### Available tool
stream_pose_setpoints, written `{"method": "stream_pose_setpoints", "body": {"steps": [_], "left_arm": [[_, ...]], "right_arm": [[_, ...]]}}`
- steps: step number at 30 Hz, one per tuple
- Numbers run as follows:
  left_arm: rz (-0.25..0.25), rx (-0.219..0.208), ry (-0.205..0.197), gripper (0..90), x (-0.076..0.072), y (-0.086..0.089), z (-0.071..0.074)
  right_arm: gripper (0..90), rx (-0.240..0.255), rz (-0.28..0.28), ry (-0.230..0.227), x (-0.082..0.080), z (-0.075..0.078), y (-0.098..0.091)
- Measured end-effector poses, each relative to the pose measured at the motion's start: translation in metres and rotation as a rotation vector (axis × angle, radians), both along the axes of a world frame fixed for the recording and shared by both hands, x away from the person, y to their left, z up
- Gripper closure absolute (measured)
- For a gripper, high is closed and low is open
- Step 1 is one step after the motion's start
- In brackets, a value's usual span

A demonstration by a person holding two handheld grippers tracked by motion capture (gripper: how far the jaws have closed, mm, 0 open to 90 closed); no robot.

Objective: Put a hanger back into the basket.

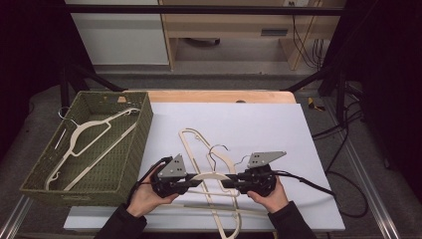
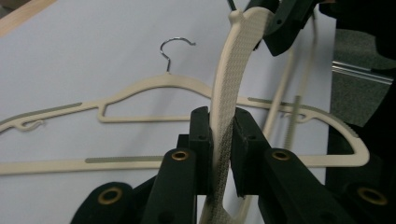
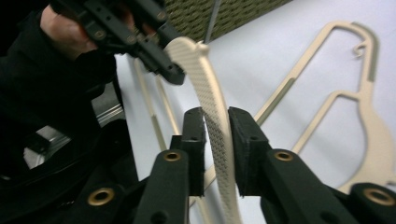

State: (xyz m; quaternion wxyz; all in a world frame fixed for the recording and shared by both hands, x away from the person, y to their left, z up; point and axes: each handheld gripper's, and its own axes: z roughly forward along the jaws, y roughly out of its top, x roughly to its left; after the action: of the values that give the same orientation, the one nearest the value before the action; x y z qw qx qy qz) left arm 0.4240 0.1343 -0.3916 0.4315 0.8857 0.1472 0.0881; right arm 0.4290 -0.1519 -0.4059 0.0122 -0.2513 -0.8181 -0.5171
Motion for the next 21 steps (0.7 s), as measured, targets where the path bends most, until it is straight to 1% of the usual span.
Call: {"method": "stream_pose_setpoints", "body": {"steps": [1,2,5,6,8,9,11,13,17,18,19,20,21], "left_arm": [[-0.007,0.002,0.002,81.0,0.000,0.000,0.000],[-0.006,-0.011,0.020,81.6,-0.001,-0.001,0.000],[-0.012,-0.019,0.034,83.4,-0.003,-0.002,0.001],[-0.011,-0.030,0.041,83.9,-0.005,-0.002,0.002],[-0.005,-0.035,0.034,85.0,-0.006,-0.003,0.002],[-0.001,-0.038,0.033,85.2,-0.007,-0.004,0.002],[0.016,-0.045,0.027,85.4,-0.008,-0.003,0.003],[0.032,-0.054,0.020,85.7,-0.008,-0.001,0.004],[0.088,-0.074,0.006,85.7,-0.006,0.007,0.008],[0.105,-0.078,-0.003,85.7,-0.006,0.009,0.009],[0.116,-0.085,-0.004,85.7,-0.006,0.010,0.010],[0.133,-0.093,-0.014,85.6,-0.006,0.013,0.012],[0.143,-0.099,-0.015,85.6,-0.006,0.014,0.013]], "right_arm": [[73.4,0.004,-0.005,-0.010,0.000,0.001,-0.001],[72.0,0.007,-0.012,-0.018,0.000,0.001,-0.001],[67.5,0.006,-0.030,-0.050,-0.001,0.003,-0.003],[65.5,0.005,-0.033,-0.055,-0.001,0.003,-0.003],[60.4,0.003,-0.057,-0.079,-0.002,0.003,-0.004],[59.6,0.004,-0.063,-0.085,-0.002,0.004,-0.005],[56.4,0.012,-0.076,-0.098,-0.002,0.005,-0.007],[49.0,0.014,-0.093,-0.112,-0.003,0.009,-0.011],[38.5,0.026,-0.139,-0.152,-0.006,0.016,-0.020],[35.7,0.047,-0.152,-0.160,-0.007,0.017,-0.025],[31.8,0.059,-0.170,-0.167,-0.007,0.018,-0.029],[29.0,0.065,-0.188,-0.171,-0.006,0.018,-0.033],[24.4,0.072,-0.223,-0.181,-0.006,0.019,-0.039]]}}
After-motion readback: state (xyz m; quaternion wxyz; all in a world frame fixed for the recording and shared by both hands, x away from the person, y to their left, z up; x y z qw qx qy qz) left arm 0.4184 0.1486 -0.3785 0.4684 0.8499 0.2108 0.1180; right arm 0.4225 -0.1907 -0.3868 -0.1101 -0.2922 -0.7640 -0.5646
